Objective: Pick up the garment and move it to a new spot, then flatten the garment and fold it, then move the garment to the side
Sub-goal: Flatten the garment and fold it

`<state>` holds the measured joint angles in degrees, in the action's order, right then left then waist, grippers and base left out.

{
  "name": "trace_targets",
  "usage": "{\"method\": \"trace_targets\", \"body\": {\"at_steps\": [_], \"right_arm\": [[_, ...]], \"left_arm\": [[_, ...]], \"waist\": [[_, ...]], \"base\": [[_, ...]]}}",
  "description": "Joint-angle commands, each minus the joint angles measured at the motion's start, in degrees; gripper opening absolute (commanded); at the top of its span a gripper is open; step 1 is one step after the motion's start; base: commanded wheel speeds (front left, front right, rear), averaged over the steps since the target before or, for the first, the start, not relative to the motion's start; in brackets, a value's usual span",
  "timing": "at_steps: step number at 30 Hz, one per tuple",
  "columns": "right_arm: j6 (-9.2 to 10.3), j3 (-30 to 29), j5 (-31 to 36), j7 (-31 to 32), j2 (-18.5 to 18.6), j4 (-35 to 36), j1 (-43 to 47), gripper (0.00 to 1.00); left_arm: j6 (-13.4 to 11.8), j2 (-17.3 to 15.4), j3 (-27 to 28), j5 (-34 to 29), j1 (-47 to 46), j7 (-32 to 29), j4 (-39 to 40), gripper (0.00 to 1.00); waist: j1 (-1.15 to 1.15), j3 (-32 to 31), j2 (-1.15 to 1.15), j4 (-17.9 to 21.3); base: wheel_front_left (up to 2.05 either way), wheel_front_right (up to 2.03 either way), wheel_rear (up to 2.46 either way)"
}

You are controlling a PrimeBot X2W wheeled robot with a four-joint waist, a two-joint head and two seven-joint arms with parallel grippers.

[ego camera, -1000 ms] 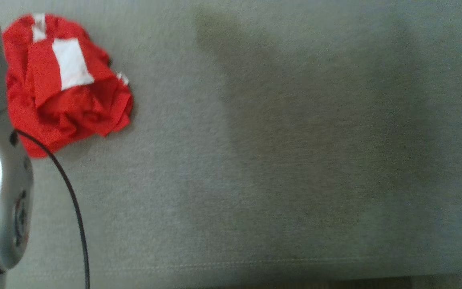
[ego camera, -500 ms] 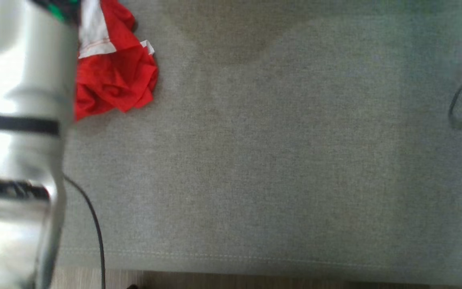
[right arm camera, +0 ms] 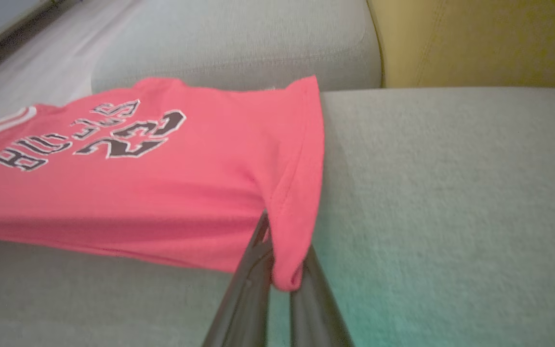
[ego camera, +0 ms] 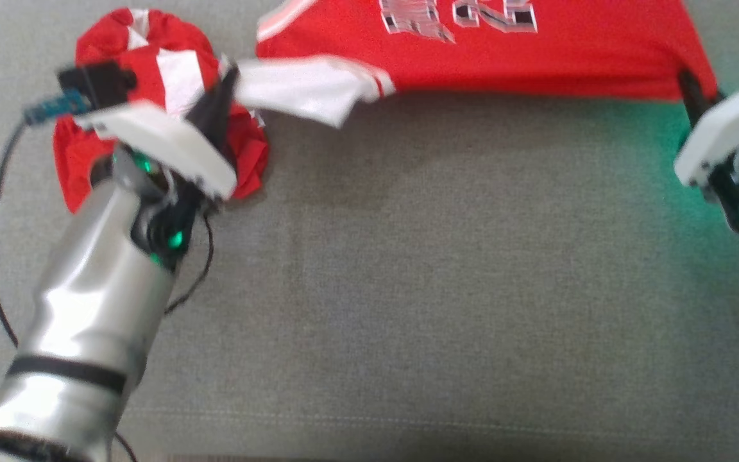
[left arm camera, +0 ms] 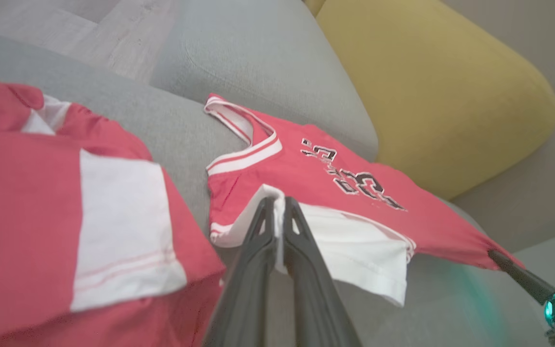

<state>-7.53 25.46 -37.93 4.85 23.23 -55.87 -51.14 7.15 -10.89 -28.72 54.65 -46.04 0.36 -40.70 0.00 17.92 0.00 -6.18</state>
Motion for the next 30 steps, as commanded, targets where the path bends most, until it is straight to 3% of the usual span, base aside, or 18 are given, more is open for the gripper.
{"method": "trace_targets", "body": {"at_steps": [1,16,30], "right_arm": [[0.04,0.40,-0.41,0.07,1.38,1.61,-0.04,0.00],[0.04,13.51,-7.84,8.42,8.33,5.98,10.48,0.00],[0.04,22.26,-15.89,21.23,13.32,11.92,18.99,0.00]], "left_arm": [[0.32,-2.88,1.63,0.06,-1.57,0.08,1.84,0.00],[0.33,-13.61,-9.65,3.37,13.29,-9.30,19.66,0.00],[-1.23,-21.97,-13.43,7.41,24.57,-17.97,34.23,0.00]], "waist": [[0.00,-0.83,0.00,0.02],[0.00,-8.18,0.00,1.17],[0.00,-15.26,0.00,2.48]], "base": [[0.00,0.00,0.00],[0.00,0.00,0.00],[0.00,0.00,0.00]]}}
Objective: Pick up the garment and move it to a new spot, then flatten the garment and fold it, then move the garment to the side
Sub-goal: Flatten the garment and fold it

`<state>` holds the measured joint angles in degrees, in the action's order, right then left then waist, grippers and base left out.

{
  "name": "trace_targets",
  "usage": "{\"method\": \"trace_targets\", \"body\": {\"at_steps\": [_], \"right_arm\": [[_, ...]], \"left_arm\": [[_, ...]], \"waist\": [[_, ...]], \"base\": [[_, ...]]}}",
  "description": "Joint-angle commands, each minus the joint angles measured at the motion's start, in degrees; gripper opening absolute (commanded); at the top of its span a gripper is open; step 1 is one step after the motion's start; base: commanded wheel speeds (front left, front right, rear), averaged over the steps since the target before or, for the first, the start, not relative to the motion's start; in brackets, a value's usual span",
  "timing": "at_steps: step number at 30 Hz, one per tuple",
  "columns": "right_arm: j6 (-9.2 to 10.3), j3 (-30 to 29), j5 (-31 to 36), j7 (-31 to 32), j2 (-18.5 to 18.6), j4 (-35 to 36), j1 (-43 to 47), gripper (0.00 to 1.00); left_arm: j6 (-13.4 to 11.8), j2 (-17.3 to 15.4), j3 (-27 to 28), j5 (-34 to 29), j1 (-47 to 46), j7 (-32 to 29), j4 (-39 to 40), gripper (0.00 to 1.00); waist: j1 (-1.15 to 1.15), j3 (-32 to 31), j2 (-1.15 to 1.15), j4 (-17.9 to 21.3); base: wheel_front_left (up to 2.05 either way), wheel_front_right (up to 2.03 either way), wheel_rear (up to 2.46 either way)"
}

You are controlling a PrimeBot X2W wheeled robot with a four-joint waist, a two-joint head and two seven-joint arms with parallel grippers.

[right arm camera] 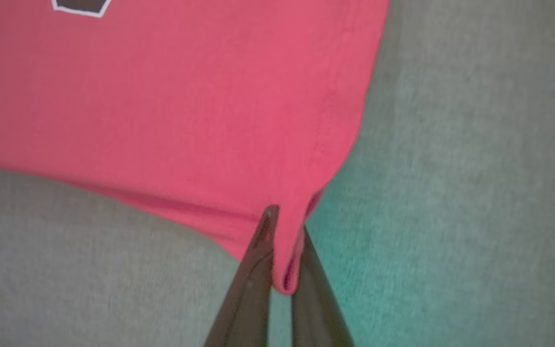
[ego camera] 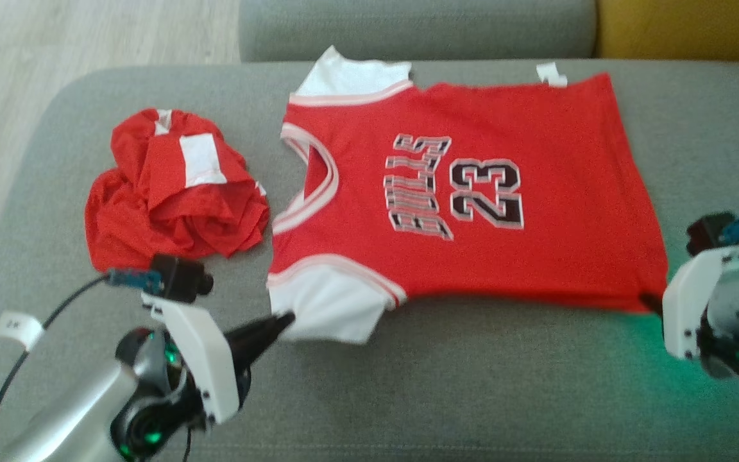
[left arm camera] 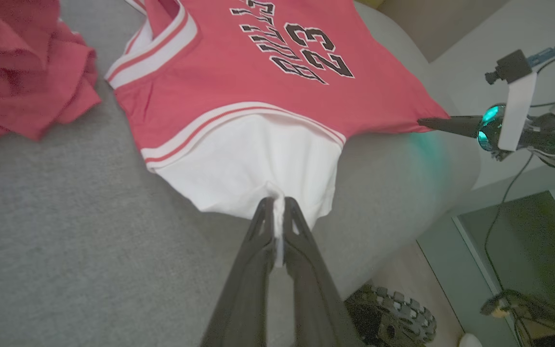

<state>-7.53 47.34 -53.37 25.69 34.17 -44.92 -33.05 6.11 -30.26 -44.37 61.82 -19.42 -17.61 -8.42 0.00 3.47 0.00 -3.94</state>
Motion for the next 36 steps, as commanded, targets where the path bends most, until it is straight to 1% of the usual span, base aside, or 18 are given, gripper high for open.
{"method": "trace_targets", "body": {"at_steps": [1,7,11,16,22,36], "right_arm": [[0.04,0.81,-0.91,1.41,2.79,1.42,1.49,0.00],[0.04,2.79,-4.10,9.49,4.96,4.42,5.20,0.00],[0.04,2.08,-5.97,12.40,5.83,6.91,6.36,0.00],[0.04,0.14,-5.62,12.57,6.24,8.56,5.71,0.00],[0.04,-2.06,-4.99,12.53,5.76,8.98,4.35,0.00],[0.04,-7.47,-1.75,11.39,3.05,7.80,-1.48,0.00]], "left_arm": [[-0.42,-3.12,1.99,0.57,-1.30,-0.59,2.94,0.00],[-2.24,-6.02,1.11,2.13,2.32,-3.57,8.52,0.00],[-3.38,-7.17,1.44,2.66,3.27,-4.10,10.88,0.00],[-4.41,-7.68,2.49,2.43,2.41,-3.79,12.37,0.00],[-4.61,-7.60,3.31,1.62,0.04,-3.67,12.58,0.00],[-2.23,-4.95,4.82,-0.52,-10.36,-3.50,7.00,0.00]], "waist": [[0.00,-1.30,0.00,0.32],[0.00,-3.21,0.00,0.76],[0.00,-3.60,0.00,0.93],[0.00,-2.97,0.00,1.06],[0.00,-1.42,0.00,1.01],[0.00,3.93,0.00,1.21]], "base": [[0.00,0.00,0.00],[0.00,0.00,0.00],[0.00,0.00,0.00],[0.00,0.00,0.00],[0.00,0.00,0.00],[0.00,0.00,0.00]]}}
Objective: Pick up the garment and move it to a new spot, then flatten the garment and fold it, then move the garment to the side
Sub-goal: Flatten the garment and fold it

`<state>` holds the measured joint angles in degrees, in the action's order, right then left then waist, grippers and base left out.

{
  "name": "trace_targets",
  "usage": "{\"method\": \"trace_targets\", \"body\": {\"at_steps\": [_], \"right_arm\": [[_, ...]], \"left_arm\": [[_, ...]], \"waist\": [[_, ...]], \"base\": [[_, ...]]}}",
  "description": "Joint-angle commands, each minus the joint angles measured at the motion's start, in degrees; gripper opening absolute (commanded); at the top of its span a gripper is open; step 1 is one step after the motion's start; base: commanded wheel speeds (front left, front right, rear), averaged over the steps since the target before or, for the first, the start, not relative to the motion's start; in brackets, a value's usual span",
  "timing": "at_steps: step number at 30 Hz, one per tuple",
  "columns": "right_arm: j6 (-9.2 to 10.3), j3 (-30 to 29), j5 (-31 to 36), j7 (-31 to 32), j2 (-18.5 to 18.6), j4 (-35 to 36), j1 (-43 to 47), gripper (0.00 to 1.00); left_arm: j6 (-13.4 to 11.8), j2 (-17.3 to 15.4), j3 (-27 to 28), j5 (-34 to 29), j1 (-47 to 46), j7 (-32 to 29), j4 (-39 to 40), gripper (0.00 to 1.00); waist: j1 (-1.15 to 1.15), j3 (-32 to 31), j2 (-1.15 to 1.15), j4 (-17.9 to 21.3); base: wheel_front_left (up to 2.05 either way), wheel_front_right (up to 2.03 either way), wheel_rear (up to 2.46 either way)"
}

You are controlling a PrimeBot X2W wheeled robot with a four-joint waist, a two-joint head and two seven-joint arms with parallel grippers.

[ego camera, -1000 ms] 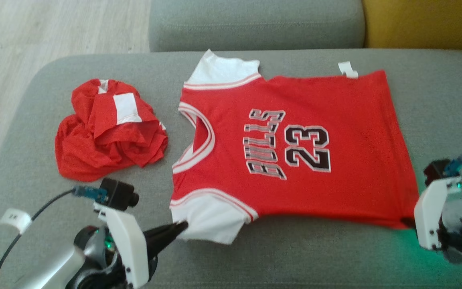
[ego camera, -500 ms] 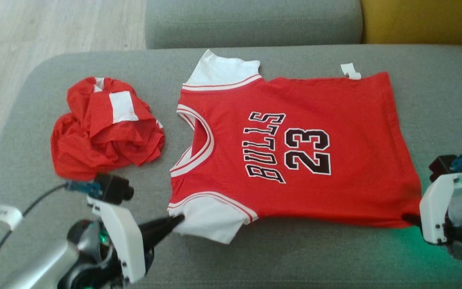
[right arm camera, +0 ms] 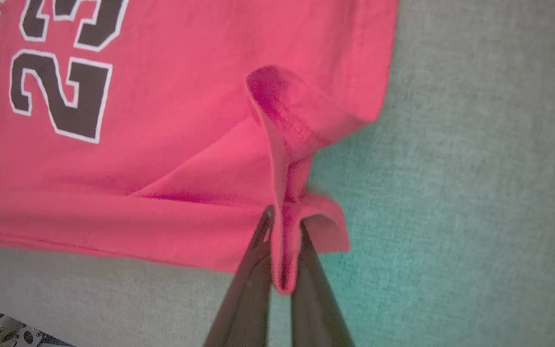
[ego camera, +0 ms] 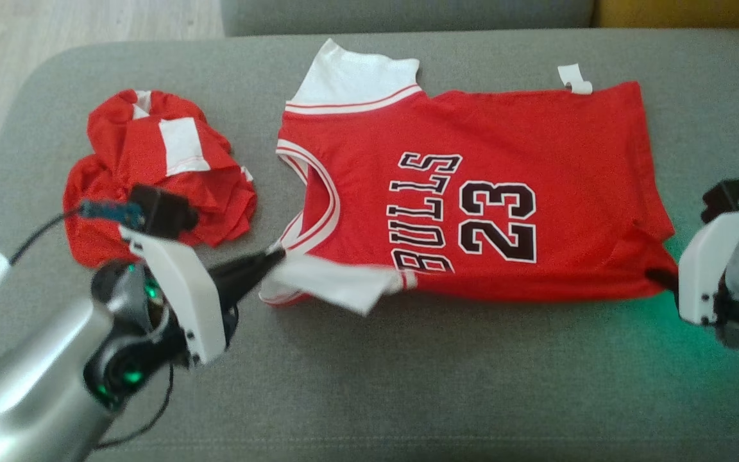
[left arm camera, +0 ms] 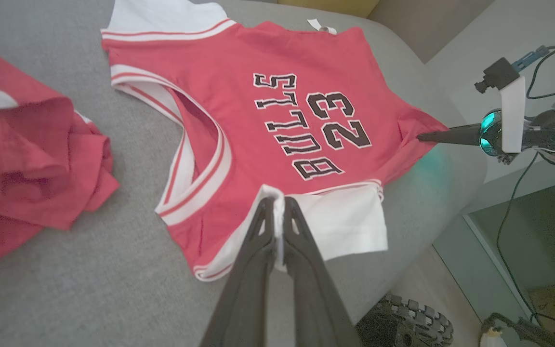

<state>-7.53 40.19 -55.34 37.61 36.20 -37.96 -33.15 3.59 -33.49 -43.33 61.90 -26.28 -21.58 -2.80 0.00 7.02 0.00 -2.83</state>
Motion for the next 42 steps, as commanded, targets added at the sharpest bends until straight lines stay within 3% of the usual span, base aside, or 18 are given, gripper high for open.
{"method": "trace_targets", "body": {"at_steps": [1,20,21,22,23,24,25,26,27,32,33,42], "right_arm": [[0.04,-0.63,0.52,-0.65,0.82,0.70,-1.87,0.00],[0.04,-2.08,6.81,-6.60,-3.50,-2.38,-10.43,0.00],[0.04,-1.94,7.56,-7.68,-3.52,-2.38,-11.03,0.39],[0.04,-1.89,8.50,-9.11,-3.49,-2.50,-11.67,1.00],[0.04,-2.13,9.11,-10.32,-3.65,-3.01,-12.28,1.00],[0.04,-2.32,9.55,-11.74,-3.93,-3.18,-12.88,1.00],[0.04,-2.89,9.68,-13.26,-4.26,-3.52,-13.46,1.00],[0.04,-2.89,9.68,-13.26,-4.26,-3.52,-13.46,1.00],[0.04,-3.56,9.82,-14.97,-4.58,-3.88,-14.04,1.00],[0.04,-4.41,11.56,-22.64,-5.34,-4.82,-15.33,1.00],[0.04,-1.90,14.91,-26.51,-4.33,-3.47,-15.33,1.00],[0.04,-4.37,16.67,-46.99,-5.48,-1.60,-9.95,1.00]], "left_arm": [[0.46,-1.50,3.92,-0.73,-4.40,0.49,0.80,0.00],[3.36,1.89,1.27,-4.51,-18.52,-0.70,-12.81,0.00],[3.45,2.06,1.11,-4.59,-19.05,-0.46,-13.38,0.00],[3.52,2.22,0.98,-4.70,-19.56,-0.14,-14.01,0.00],[3.57,2.35,0.90,-4.98,-20.07,0.33,-14.68,0.00],[3.60,2.50,0.88,-5.55,-20.63,1.16,-15.40,0.19],[3.61,2.70,0.95,-6.36,-21.21,2.36,-16.20,0.55],[3.61,2.70,0.95,-6.36,-21.21,2.36,-16.20,0.55],[3.56,3.04,1.07,-6.98,-21.67,3.48,-17.14,1.00],[3.07,5.98,4.30,-6.14,-22.77,10.74,-20.82,1.00],[2.59,6.39,5.47,-7.11,-22.86,14.94,-21.72,1.00],[-1.41,9.41,11.75,-8.73,-17.11,34.14,-20.25,1.00]], "waist": [[0.00,0.86,0.00,0.19],[0.00,9.55,0.00,1.64],[0.00,9.86,0.00,1.68],[0.00,10.11,0.00,1.71],[0.00,10.37,0.00,1.75],[0.00,10.57,0.00,1.74],[0.00,10.76,0.00,1.74],[0.00,10.76,0.00,1.74],[0.00,10.89,0.00,1.73],[0.00,10.55,0.00,1.63],[0.00,9.92,0.00,1.53],[0.00,4.79,0.00,1.13]], "base": [[0.00,0.00,0.00],[0.00,0.00,0.00],[0.00,0.00,0.00],[0.00,0.00,0.00],[0.00,0.00,0.00],[0.00,0.00,0.00],[0.00,0.00,0.00],[0.00,0.00,0.00],[0.00,0.00,0.00],[0.00,0.00,0.00],[0.00,0.00,0.00],[0.00,0.00,0.00]]}}
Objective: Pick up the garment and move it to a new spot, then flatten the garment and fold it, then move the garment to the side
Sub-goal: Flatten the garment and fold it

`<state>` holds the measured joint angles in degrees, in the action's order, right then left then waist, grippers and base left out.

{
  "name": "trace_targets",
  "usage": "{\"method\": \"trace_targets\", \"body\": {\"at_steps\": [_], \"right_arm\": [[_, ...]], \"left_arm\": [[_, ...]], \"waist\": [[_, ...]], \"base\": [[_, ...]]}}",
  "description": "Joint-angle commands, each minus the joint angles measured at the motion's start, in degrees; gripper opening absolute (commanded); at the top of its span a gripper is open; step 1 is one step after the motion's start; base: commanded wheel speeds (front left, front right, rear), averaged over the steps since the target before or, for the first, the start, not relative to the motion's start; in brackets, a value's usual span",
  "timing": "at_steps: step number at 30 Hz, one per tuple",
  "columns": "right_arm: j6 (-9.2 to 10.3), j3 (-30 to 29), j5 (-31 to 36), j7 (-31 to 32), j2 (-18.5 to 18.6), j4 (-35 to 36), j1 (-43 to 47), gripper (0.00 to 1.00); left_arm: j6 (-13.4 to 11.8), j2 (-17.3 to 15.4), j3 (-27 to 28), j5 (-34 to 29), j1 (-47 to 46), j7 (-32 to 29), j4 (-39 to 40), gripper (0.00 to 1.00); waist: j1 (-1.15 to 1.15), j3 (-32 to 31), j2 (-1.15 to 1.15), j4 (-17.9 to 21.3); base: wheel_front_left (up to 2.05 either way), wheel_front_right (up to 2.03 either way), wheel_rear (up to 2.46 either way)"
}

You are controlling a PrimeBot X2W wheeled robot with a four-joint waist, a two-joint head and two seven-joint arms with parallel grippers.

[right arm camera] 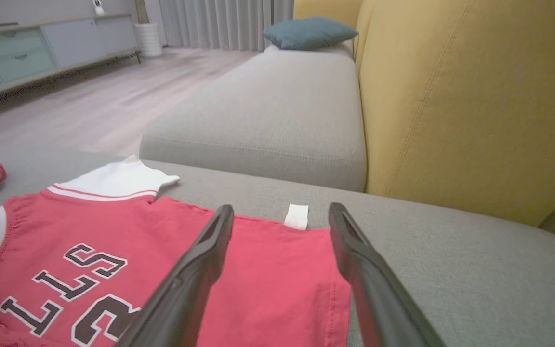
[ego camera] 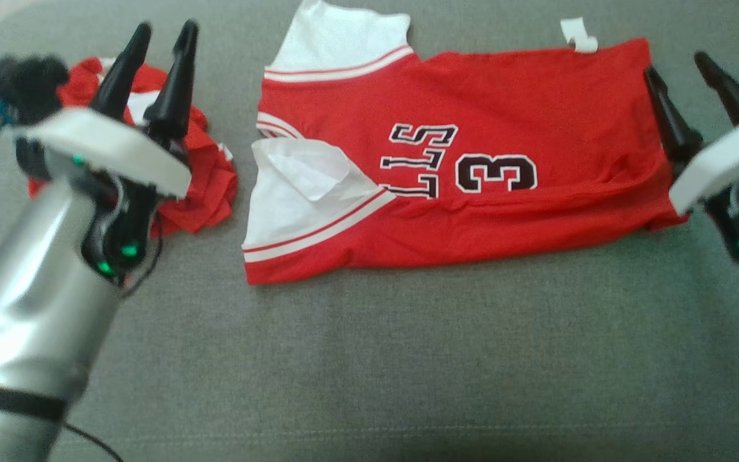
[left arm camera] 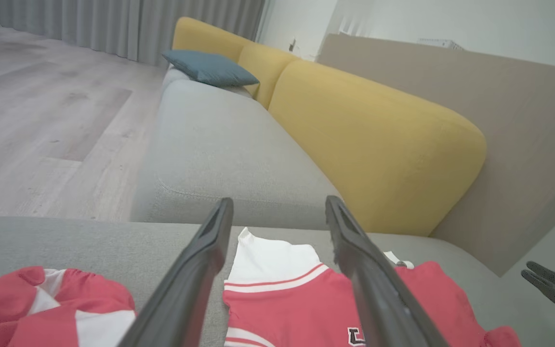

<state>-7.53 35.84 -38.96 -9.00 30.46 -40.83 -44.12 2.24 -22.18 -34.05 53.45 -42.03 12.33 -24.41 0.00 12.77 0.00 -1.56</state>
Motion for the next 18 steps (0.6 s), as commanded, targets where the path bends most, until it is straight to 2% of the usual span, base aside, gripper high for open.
{"method": "trace_targets", "body": {"at_steps": [1,4,6,8,13,18], "right_arm": [[0.04,-0.72,0.61,-2.13,-0.17,1.29,1.95,1.00],[0.04,-2.95,3.05,-5.07,-1.43,2.37,4.72,1.00],[0.04,-5.77,4.94,-5.75,-2.45,3.67,6.96,1.00],[0.04,-10.02,7.21,-5.93,-3.93,6.11,9.68,1.00],[0.04,-19.11,16.71,-5.97,-8.57,14.01,19.94,1.00],[0.04,-23.62,23.79,-5.98,-13.95,19.05,29.12,1.00]], "left_arm": [[-0.94,-1.44,3.42,-0.50,-0.19,1.21,2.12,1.00],[-4.68,-2.11,4.17,-7.37,3.25,2.51,5.46,1.00],[-7.04,-0.44,7.70,-10.43,6.78,2.61,9.35,1.00],[-8.26,1.52,10.47,-13.87,11.43,2.63,12.93,1.00],[-8.32,7.27,14.19,-19.12,22.96,2.65,16.71,1.00],[-7.46,12.35,18.28,-22.70,31.43,2.66,16.77,1.00]], "waist": [[0.00,-1.65,0.00,-0.17],[0.00,-3.50,0.00,-0.05],[0.00,-4.71,0.00,0.00],[0.00,-6.03,0.00,0.08],[0.00,-9.16,0.00,0.35],[0.00,-11.22,0.00,0.85]], "base": [[0.00,0.00,0.00],[0.00,0.00,0.00],[0.00,0.00,0.00],[0.00,0.00,0.00],[0.00,0.00,0.00],[0.00,0.00,0.00]]}}
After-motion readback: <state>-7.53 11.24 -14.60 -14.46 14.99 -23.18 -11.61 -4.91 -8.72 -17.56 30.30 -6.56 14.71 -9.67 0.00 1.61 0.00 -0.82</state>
